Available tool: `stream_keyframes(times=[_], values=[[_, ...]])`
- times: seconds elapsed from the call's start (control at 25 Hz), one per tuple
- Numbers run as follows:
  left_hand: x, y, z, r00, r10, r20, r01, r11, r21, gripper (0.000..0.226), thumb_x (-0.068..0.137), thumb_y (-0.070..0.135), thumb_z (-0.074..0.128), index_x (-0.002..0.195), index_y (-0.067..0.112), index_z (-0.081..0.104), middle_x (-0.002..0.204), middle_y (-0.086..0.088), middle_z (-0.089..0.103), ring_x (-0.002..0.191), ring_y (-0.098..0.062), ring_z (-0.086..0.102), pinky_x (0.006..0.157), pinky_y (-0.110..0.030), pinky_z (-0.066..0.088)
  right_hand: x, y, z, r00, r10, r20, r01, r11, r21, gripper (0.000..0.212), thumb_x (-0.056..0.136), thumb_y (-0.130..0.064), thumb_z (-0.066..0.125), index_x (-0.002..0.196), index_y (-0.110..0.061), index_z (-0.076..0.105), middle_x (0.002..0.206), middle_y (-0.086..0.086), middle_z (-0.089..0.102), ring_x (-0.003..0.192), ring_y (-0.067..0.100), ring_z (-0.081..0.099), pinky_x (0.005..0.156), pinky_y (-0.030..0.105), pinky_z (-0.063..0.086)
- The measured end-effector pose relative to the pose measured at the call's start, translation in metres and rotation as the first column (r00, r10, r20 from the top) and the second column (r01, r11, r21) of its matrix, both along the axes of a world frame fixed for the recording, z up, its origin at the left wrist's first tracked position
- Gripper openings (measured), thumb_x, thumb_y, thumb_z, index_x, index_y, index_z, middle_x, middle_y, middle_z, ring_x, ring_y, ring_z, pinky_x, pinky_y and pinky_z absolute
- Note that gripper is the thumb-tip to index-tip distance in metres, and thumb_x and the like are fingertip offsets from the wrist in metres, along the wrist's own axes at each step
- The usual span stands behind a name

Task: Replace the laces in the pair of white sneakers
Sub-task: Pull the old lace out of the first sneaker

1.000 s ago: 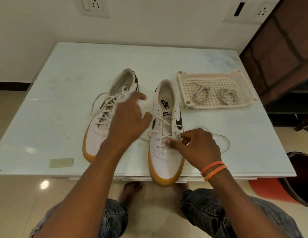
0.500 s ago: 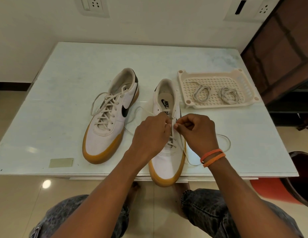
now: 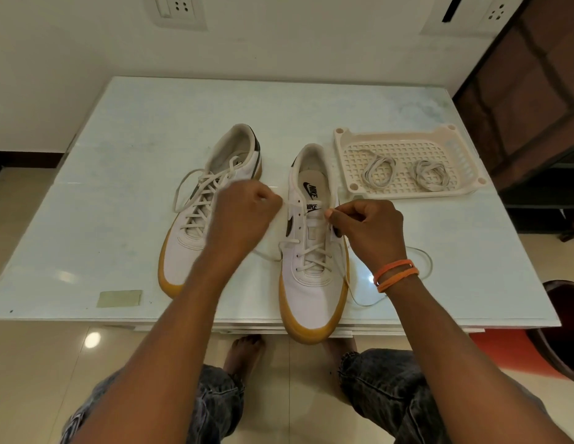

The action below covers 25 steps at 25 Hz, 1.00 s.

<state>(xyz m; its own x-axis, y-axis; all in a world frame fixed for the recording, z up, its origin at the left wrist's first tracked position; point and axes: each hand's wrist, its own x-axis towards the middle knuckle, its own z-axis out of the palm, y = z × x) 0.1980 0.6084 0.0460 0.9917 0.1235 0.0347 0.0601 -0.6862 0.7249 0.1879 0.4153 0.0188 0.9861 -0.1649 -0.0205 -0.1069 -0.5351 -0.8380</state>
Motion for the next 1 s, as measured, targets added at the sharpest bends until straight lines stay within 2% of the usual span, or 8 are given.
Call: stream_keyframes(times=[0.08, 0.2, 0.4, 0.56, 0.72, 0.8, 0.88, 1.0], values=[[0.006, 0.025, -0.001, 0.989, 0.146, 0.026, -0.148, 0.987, 0.065, 0.021, 0.081, 0.020, 0.056, 0.071, 0.007, 0.069, 0.067, -0.005, 0.064, 0.066, -0.018, 0.059, 0.068, -0.033, 0.047, 0.000, 0.001, 0.000, 1.000, 0.001, -0.010, -0.001, 1.000, 0.009, 0.018, 0.078, -0.036, 0.076, 0.071, -0.019, 0.074, 0.060, -0.007, 0.068, 0.060, 0.004, 0.063, 0.071, 0.022, 0.051], [-0.001, 0.027, -0.005, 0.980, 0.196, 0.044, -0.199, 0.977, 0.078, 0.012, 0.086, 0.019, 0.063, 0.096, 0.016, 0.069, 0.085, 0.005, 0.066, 0.076, -0.011, 0.060, 0.068, -0.019, 0.043, 0.002, -0.001, 0.000, 0.999, 0.011, -0.040, -0.011, 1.000, 0.016, 0.021, 0.077, -0.037, 0.077, 0.075, -0.017, 0.074, 0.062, -0.004, 0.069, 0.062, 0.005, 0.064, 0.071, 0.024, 0.051], [-0.017, -0.026, -0.011, 0.959, -0.282, 0.033, 0.272, 0.946, 0.178, 0.011, 0.090, 0.030, 0.060, 0.089, 0.027, 0.071, 0.061, 0.015, 0.053, 0.055, -0.004, 0.054, 0.059, -0.025, 0.049, 0.001, 0.001, 0.000, 0.980, 0.172, 0.104, -0.161, 0.981, -0.105, 0.029, 0.085, -0.025, 0.070, 0.114, -0.025, 0.064, 0.080, 0.000, 0.066, 0.072, 0.019, 0.067, 0.088, 0.045, 0.053], [-0.026, -0.042, -0.030, 0.921, -0.379, -0.093, 0.389, 0.882, 0.264, 0.025, 0.095, 0.029, 0.052, 0.090, 0.020, 0.075, 0.076, 0.004, 0.068, 0.064, -0.012, 0.060, 0.064, -0.031, 0.053, 0.005, -0.005, -0.003, 0.948, 0.268, 0.171, -0.248, 0.960, -0.133, 0.013, 0.087, -0.020, 0.065, 0.097, -0.023, 0.073, 0.078, -0.011, 0.063, 0.064, 0.013, 0.064, 0.101, 0.056, 0.043], [-0.023, -0.048, -0.026, 0.927, -0.347, -0.145, 0.355, 0.934, 0.035, 0.017, 0.089, 0.021, 0.061, 0.081, 0.012, 0.073, 0.065, 0.006, 0.065, 0.058, -0.007, 0.057, 0.062, -0.025, 0.050, 0.007, -0.010, 0.002, 0.951, 0.279, 0.130, -0.266, 0.957, -0.113, 0.008, 0.087, -0.013, 0.067, 0.089, -0.018, 0.073, 0.071, -0.016, 0.063, 0.059, 0.006, 0.064, 0.095, 0.031, 0.049], [-0.021, -0.040, -0.012, 0.918, -0.342, -0.201, 0.315, 0.936, -0.156, 0.013, 0.086, 0.017, 0.066, 0.078, 0.009, 0.073, 0.057, 0.009, 0.061, 0.049, 0.000, 0.053, 0.054, -0.015, 0.044, 0.007, -0.014, 0.005, 0.956, 0.272, 0.112, -0.264, 0.961, -0.078, 0.009, 0.087, -0.010, 0.067, 0.088, -0.017, 0.073, 0.073, -0.008, 0.067, 0.061, 0.001, 0.064, 0.077, 0.009, 0.045], [-0.016, -0.017, 0.003, 0.827, -0.437, -0.353, 0.319, 0.883, -0.345, 0.010, 0.085, 0.015, 0.069, 0.081, 0.007, 0.074, 0.055, 0.006, 0.060, 0.041, -0.001, 0.045, 0.044, -0.012, 0.036, 0.008, -0.019, 0.007, 0.961, 0.258, 0.095, -0.256, 0.966, -0.035, 0.009, 0.087, -0.009, 0.067, 0.089, -0.015, 0.073, 0.076, 0.000, 0.070, 0.063, 0.001, 0.064, 0.064, 0.005, 0.043], [-0.011, 0.018, 0.010, 0.752, -0.490, -0.441, 0.380, 0.869, -0.317, 0.010, 0.084, 0.019, 0.070, 0.083, 0.013, 0.078, 0.069, -0.008, 0.067, 0.049, -0.022, 0.052, 0.050, -0.029, 0.045, 0.010, -0.020, 0.004, 0.962, 0.266, 0.065, -0.268, 0.963, 0.022, 0.010, 0.088, -0.009, 0.067, 0.091, -0.016, 0.074, 0.077, 0.002, 0.071, 0.066, 0.005, 0.066, 0.064, 0.008, 0.047]])
